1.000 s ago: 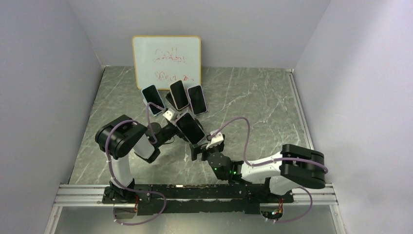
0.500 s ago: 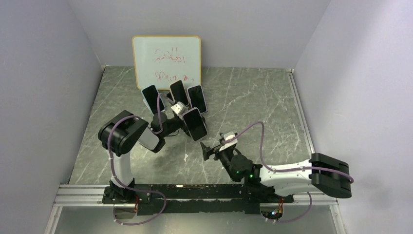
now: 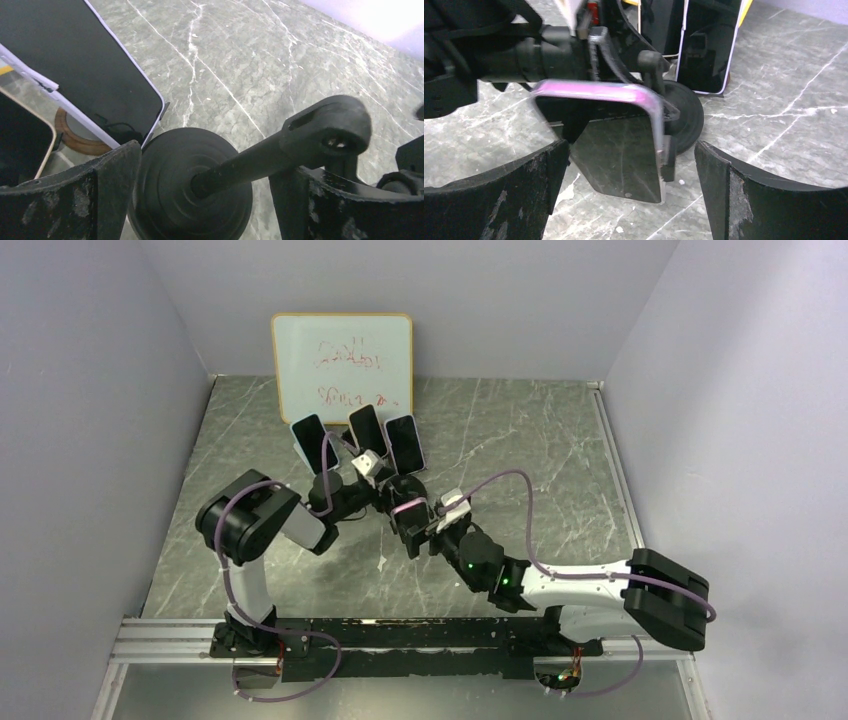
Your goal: Place the phone on the phone stand
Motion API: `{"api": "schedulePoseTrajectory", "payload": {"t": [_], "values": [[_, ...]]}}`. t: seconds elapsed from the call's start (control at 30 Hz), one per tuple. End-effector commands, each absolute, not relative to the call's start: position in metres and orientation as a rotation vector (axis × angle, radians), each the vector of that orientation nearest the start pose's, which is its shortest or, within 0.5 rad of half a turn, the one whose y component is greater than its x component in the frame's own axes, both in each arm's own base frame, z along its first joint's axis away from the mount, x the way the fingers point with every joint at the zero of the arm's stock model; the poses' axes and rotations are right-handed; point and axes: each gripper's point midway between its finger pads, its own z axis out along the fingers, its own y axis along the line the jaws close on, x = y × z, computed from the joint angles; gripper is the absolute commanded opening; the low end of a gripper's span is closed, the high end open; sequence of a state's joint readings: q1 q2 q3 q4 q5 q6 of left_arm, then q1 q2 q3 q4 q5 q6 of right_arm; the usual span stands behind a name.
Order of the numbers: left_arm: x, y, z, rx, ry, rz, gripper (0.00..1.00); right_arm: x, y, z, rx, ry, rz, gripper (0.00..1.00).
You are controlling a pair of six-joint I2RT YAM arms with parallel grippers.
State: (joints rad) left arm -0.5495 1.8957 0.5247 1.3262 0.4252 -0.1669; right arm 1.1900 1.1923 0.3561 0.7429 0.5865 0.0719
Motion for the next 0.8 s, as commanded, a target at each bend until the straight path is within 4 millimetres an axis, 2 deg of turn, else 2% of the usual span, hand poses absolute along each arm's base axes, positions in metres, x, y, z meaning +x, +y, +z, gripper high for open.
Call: {"api": "schedulePoseTrajectory", "payload": {"t": [0.0, 0.1, 0.2, 0.27, 0.5, 0.77], "values": [[0.336, -0.283, 0.112, 0.604, 1.484, -0.802, 0.97, 0.218, 0.302, 0.159, -0.495, 1.619, 0.584, 1.00], [0.333, -0.279, 0.111, 0.614, 1.490, -0.787, 0.97, 0.220, 0.305, 0.159, -0.505, 1.619, 0.584, 1.00], [0.332, -0.285, 0.104, 0.644, 1.502, -0.819, 0.85, 0.221, 0.310, 0.160, -0.512, 1.616, 0.594, 1.00], [0.330, -0.291, 0.097, 0.651, 1.515, -0.859, 0.81, 0.222, 0.315, 0.164, -0.520, 1.607, 0.602, 1.00], [0.329, -0.298, 0.091, 0.640, 1.513, -0.920, 0.78, 0.223, 0.328, 0.179, -0.549, 1.575, 0.626, 1.00], [0.332, -0.302, 0.089, 0.632, 1.522, -0.942, 0.75, 0.238, 0.327, 0.193, -0.497, 1.562, 0.548, 1.00]]}}
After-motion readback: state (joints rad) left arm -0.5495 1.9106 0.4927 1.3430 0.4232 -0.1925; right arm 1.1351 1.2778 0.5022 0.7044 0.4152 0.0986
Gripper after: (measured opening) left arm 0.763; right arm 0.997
